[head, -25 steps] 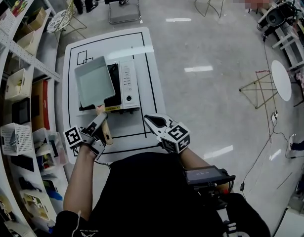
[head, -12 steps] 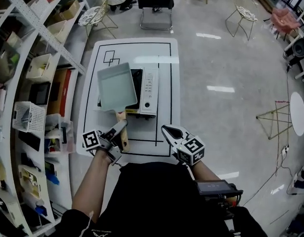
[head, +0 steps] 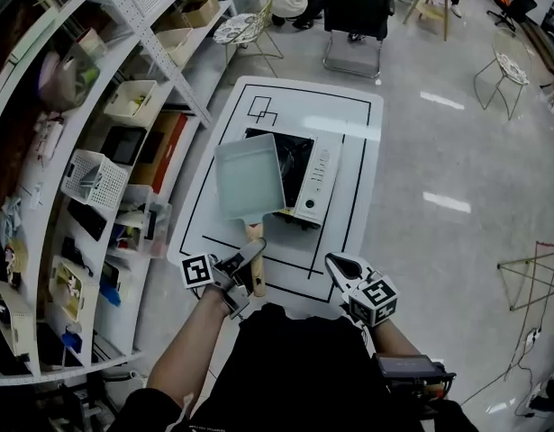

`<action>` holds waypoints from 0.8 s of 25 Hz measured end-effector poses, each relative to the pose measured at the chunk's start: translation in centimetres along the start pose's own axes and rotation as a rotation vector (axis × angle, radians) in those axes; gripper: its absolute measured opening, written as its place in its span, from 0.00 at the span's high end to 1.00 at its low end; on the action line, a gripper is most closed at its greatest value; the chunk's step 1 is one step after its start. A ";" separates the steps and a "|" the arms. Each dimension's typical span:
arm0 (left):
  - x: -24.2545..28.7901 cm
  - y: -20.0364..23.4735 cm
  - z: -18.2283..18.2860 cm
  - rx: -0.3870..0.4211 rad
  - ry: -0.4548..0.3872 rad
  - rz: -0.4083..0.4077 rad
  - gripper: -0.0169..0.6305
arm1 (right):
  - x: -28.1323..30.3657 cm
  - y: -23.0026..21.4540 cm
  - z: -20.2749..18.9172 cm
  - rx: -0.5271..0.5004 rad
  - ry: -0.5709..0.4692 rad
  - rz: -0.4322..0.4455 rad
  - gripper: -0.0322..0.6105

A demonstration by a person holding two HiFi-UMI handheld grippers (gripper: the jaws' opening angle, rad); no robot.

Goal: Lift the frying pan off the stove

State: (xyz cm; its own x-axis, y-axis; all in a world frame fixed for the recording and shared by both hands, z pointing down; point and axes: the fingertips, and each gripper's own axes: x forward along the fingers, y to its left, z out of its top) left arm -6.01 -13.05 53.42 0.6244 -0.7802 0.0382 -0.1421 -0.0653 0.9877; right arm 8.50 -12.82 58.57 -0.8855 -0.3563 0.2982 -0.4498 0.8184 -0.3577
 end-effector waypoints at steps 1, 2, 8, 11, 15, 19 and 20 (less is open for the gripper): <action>-0.2 -0.1 -0.2 0.000 -0.008 0.000 0.78 | 0.1 0.1 -0.1 0.001 0.003 0.010 0.91; -0.4 -0.2 -0.4 0.001 -0.016 -0.001 0.78 | 0.2 0.2 -0.2 0.004 0.006 0.020 0.91; -2.2 0.1 -1.3 -0.008 -0.053 -0.001 0.78 | 1.1 1.3 -0.6 -0.010 0.011 0.062 0.91; -3.5 0.2 -1.1 -0.001 -0.057 0.000 0.78 | 1.7 2.2 -0.6 -0.019 0.012 0.067 0.91; -5.7 0.6 -0.7 0.003 -0.058 0.013 0.78 | 2.6 3.4 0.0 -0.015 0.002 0.059 0.91; -7.5 0.5 0.0 0.005 -0.061 -0.003 0.78 | 3.7 4.7 0.6 -0.026 -0.003 0.050 0.91; -8.0 0.6 0.2 0.003 -0.062 -0.008 0.78 | 4.0 5.0 0.7 -0.031 -0.003 0.051 0.91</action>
State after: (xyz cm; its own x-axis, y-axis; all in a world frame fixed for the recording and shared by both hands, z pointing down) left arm -11.19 -6.96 53.68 0.5765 -0.8168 0.0207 -0.1393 -0.0733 0.9875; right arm 2.64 -10.45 57.37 -0.9076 -0.3152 0.2774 -0.4003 0.8490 -0.3449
